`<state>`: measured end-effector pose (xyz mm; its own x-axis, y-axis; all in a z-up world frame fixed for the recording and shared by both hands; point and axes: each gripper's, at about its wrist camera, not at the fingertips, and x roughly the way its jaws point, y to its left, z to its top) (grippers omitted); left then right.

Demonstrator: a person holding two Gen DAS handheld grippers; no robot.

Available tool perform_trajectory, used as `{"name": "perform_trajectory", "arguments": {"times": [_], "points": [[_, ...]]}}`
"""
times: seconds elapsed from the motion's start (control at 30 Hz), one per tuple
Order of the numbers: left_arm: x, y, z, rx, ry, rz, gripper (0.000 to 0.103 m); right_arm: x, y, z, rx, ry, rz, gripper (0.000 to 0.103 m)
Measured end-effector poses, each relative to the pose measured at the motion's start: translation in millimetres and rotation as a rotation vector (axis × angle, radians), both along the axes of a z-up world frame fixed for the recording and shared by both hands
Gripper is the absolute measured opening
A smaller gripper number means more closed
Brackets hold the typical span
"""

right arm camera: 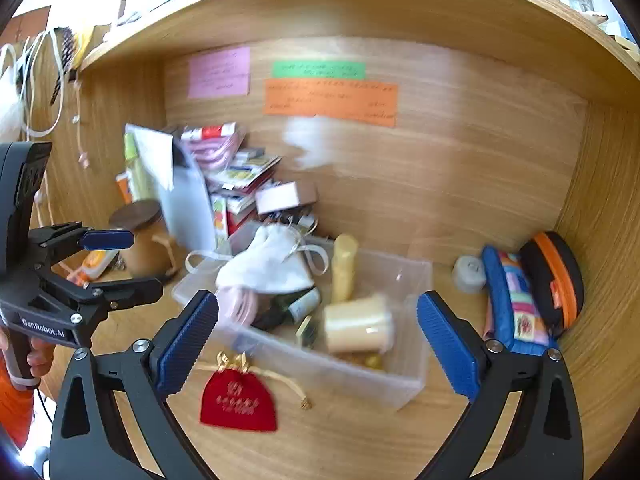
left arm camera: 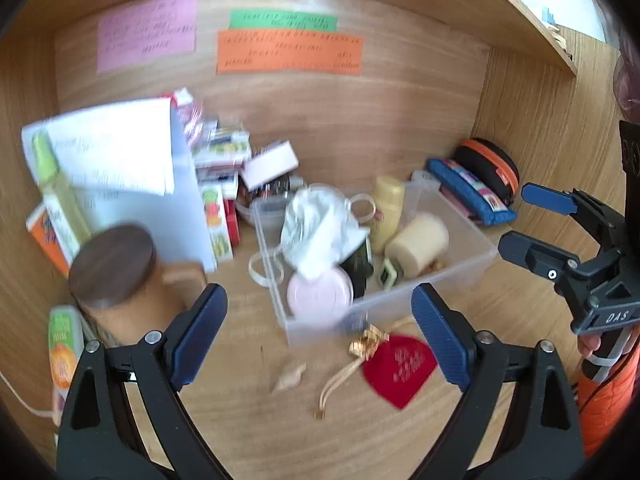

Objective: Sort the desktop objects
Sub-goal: 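Move the right tool to the red velvet pouch while the left tool approaches the small seashell, then grasp the red pouch with the right tool while the left tool grasps the seashell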

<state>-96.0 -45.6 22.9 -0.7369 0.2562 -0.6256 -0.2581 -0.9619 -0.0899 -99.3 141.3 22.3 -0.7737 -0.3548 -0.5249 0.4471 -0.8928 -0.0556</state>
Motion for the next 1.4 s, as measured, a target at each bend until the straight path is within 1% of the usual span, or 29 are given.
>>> {"name": "perform_trajectory", "arguments": {"times": [0.23, 0.3, 0.33, 0.4, 0.6, 0.7, 0.83, 0.93, 1.0, 1.03, 1.07, 1.1, 1.17, 1.23, 1.33, 1.4], "points": [[22.4, -14.0, -25.9, -0.002, -0.046, 0.013, 0.094, 14.4, -19.2, -32.8, 0.019, -0.06, 0.016, 0.099], [26.4, -19.6, -33.6, 0.004, -0.065, 0.018, 0.094, 17.9, -24.2, -42.1, 0.029, -0.066, -0.007, 0.099], [28.5, -22.9, -37.9, 0.01, -0.076, 0.023, 0.094, 19.5, -26.3, -45.9, 0.033, -0.07, -0.006, 0.099], [31.3, -29.2, -46.0, 0.024, -0.096, 0.035, 0.094, 20.3, -31.9, -56.9, 0.038, -0.105, 0.017, 0.1], [31.8, -42.4, -71.5, 0.081, -0.162, 0.056, 0.094, 10.7, -49.8, -92.4, 0.081, -0.206, 0.017, 0.099], [29.1, -45.0, -81.4, 0.097, -0.188, 0.056, 0.094, 5.1, -57.6, -102.7, 0.095, -0.234, 0.019, 0.099], [26.7, -44.9, -87.9, 0.094, -0.198, 0.05, 0.094, -2.2, -69.9, -112.5, 0.145, -0.255, 0.034, 0.099], [25.3, -44.7, -90.6, 0.103, -0.201, 0.04, 0.094, -8.8, -75.6, -120.8, 0.168, -0.291, 0.045, 0.096], [23.9, -44.4, -91.4, 0.106, -0.203, 0.032, 0.094, -11.5, -77.6, -124.4, 0.17, -0.305, 0.055, 0.084], [23.6, -44.0, -91.3, 0.107, -0.203, 0.029, 0.094, -13.1, -78.7, -126.2, 0.173, -0.316, 0.061, 0.081], [23.2, -43.4, -91.4, 0.107, -0.205, 0.025, 0.094, -15.5, -79.6, -129.0, 0.177, -0.327, 0.061, 0.073], [22.5, -42.8, -91.7, 0.105, -0.206, 0.022, 0.094, -17.3, -80.7, -130.3, 0.183, -0.335, 0.06, 0.068], [20.8, -42.5, -92.7, 0.102, -0.211, 0.021, 0.094, -20.9, -81.5, -131.8, 0.174, -0.34, 0.066, 0.068], [18.9, -42.1, -93.5, 0.102, -0.218, 0.022, 0.094, -22.1, -80.9, -132.4, 0.165, -0.341, 0.071, 0.066], [14.7, -41.6, -93.9, 0.102, -0.225, 0.022, 0.094, -21.5, -79.4, -132.4, 0.142, -0.34, 0.083, 0.055], [11.1, -40.2, -94.7, 0.101, -0.232, 0.029, 0.094, -19.9, -78.7, -131.5, 0.135, -0.335, 0.093, 0.043]]}}
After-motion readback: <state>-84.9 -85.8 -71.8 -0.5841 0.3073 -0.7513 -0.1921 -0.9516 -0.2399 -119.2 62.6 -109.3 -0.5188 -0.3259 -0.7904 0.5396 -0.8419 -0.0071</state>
